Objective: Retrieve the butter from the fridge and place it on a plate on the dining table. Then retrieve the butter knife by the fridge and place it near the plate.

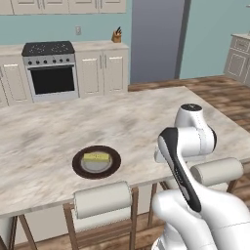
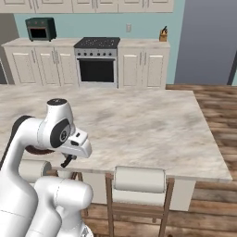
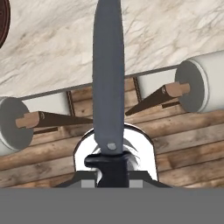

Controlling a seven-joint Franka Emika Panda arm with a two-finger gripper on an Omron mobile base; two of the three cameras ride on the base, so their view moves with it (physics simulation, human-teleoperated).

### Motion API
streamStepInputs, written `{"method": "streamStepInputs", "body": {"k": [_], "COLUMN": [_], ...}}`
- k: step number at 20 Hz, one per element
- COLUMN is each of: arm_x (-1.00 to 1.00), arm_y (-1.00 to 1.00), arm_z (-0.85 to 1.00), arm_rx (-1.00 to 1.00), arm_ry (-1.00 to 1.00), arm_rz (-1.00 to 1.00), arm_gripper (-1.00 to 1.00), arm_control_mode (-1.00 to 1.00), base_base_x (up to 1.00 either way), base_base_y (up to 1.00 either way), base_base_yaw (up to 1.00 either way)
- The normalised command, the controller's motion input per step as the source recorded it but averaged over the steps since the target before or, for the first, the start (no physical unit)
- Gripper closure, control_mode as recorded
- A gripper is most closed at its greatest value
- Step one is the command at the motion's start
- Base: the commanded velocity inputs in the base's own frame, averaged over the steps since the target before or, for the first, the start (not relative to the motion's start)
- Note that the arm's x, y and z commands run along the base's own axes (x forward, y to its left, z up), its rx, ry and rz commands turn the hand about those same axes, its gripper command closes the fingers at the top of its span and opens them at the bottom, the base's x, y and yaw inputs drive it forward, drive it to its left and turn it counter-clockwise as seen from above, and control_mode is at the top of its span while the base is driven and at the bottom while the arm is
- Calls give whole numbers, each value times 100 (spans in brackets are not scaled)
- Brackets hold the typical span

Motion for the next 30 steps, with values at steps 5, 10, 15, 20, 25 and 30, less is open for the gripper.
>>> {"method": "streamStepInputs", "body": {"k": [5, 10, 15, 20, 25, 30], "arm_x": [0, 14, 56, 55, 53, 64], "arm_y": [0, 10, 26, 25, 10, 14], "arm_z": [0, -2, 0, 0, -6, -3], "arm_rx": [0, 0, 0, 0, 0, 0], "arm_ry": [0, -10, -16, -6, 0, 4], "arm_rz": [0, 4, 8, 4, 2, 1], "arm_gripper": [100, 100, 100, 100, 100, 100], "arm_control_mode": [100, -100, -100, -100, -100, -100], "base_base_x": [7, 0, 0, 0, 0, 0], "base_base_y": [10, 0, 0, 0, 0, 0], "base_base_yaw": [1, 0, 0, 0, 0, 0]}}
